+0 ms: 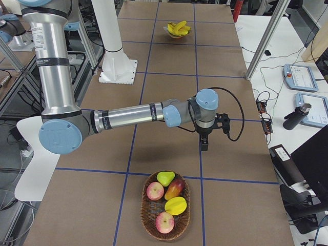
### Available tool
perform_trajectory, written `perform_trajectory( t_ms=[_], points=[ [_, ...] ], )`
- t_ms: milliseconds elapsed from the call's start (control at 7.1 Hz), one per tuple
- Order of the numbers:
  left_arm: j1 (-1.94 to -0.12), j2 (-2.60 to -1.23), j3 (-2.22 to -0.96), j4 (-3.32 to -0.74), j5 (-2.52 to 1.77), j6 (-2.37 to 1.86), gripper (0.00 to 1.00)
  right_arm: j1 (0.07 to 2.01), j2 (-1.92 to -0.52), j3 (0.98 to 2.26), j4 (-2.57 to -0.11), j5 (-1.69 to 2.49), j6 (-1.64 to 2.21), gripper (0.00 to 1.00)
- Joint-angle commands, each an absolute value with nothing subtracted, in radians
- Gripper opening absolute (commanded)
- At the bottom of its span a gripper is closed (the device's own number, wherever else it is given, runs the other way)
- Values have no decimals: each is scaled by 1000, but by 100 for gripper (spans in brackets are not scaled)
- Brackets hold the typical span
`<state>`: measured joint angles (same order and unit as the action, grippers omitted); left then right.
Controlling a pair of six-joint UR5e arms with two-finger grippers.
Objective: Transfer all bananas from basket to plate
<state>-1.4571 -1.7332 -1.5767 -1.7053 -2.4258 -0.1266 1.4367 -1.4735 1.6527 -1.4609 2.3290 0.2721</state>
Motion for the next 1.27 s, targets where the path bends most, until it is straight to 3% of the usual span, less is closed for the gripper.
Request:
perform_trajectory(
  t_ms=[0,1127],
  points=[
    [-1462,-1730,-1592,-1594,-2431,-2,99,1473,-1503,1657,-1485,2353,209,100],
    [-1460,-1698,-1597,-1583,-2424,21,100,1477,-1505,1664,-1486,2373,210,100]
  ],
)
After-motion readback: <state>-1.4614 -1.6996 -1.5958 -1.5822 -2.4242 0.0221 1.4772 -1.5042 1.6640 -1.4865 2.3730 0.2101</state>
